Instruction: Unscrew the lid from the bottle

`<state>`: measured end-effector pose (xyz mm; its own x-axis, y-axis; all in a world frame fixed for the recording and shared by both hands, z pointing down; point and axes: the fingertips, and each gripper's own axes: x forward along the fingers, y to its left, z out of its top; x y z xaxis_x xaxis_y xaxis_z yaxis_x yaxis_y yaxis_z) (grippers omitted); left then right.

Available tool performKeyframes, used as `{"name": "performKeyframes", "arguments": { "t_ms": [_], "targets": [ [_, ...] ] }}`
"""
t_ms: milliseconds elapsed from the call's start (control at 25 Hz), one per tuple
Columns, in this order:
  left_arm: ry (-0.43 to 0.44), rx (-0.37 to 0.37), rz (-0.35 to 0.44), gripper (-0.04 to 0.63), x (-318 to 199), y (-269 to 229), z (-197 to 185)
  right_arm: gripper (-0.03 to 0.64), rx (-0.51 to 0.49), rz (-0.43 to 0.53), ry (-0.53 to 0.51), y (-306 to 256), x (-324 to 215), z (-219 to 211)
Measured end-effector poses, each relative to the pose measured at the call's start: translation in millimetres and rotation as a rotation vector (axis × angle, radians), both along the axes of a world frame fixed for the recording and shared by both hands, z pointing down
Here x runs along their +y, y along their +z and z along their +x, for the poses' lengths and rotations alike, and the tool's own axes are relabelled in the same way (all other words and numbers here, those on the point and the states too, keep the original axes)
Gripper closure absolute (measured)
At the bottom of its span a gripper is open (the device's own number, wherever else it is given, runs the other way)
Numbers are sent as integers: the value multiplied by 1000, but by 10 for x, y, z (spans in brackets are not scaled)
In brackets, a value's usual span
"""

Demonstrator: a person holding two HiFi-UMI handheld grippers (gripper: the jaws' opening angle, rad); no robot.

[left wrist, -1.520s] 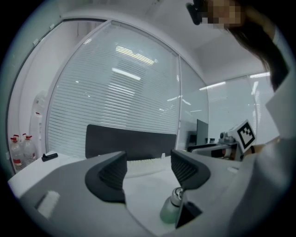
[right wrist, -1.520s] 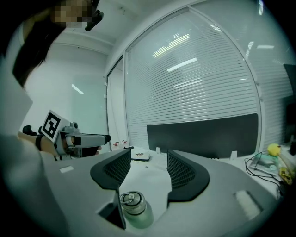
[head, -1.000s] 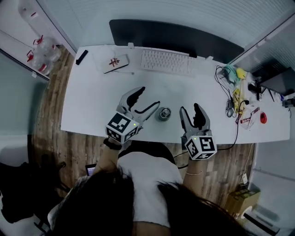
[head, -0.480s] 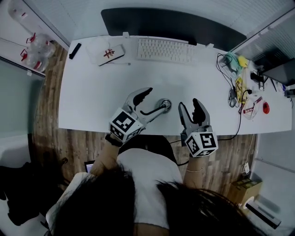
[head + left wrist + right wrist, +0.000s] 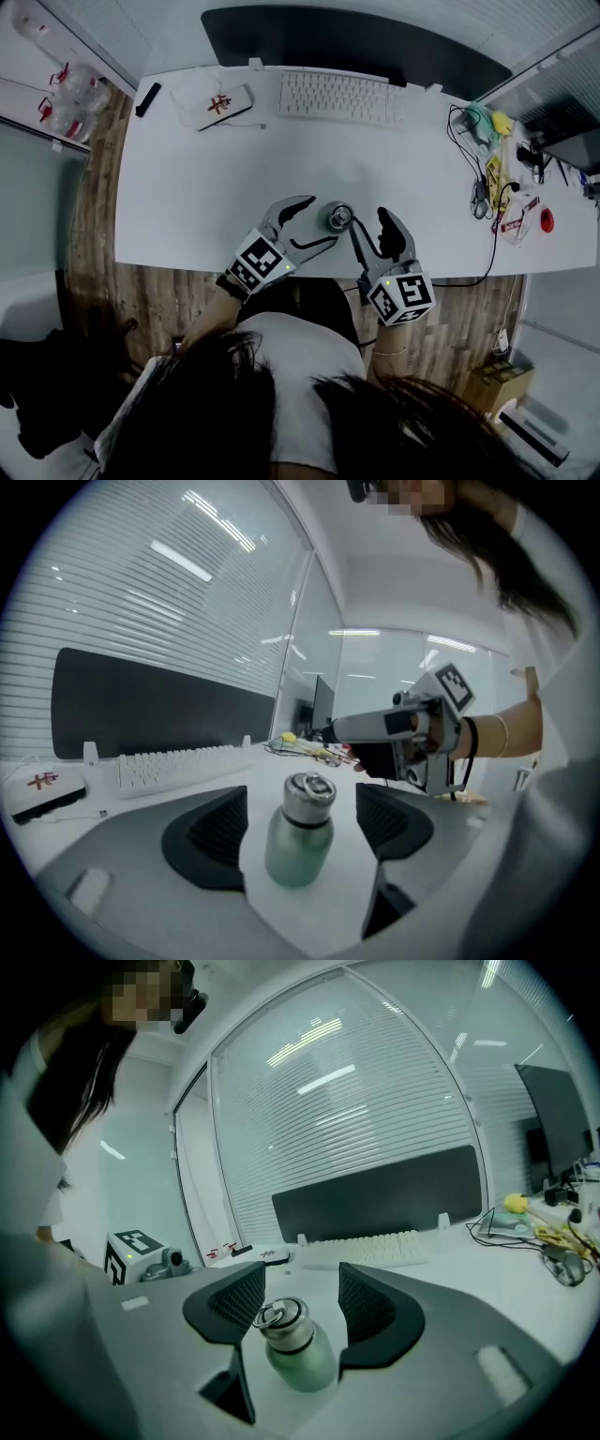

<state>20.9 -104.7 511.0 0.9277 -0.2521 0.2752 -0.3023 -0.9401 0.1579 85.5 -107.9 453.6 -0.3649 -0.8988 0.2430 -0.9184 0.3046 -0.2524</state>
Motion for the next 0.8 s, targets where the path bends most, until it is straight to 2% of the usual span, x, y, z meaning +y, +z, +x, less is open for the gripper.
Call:
{"name": "performKeyframes", "arguments": {
  "t_ms": [400, 560, 800],
  "targets": [
    [70, -71, -30, 207, 50, 553, 150, 396, -16, -27, -109, 242, 10, -280],
    [72, -90, -39, 207, 35, 669, 211, 350, 8, -42, -139, 323, 13, -374],
    [94, -103, -39, 208, 29, 753, 303, 341, 43, -65, -167, 464, -38, -450]
  ]
}}
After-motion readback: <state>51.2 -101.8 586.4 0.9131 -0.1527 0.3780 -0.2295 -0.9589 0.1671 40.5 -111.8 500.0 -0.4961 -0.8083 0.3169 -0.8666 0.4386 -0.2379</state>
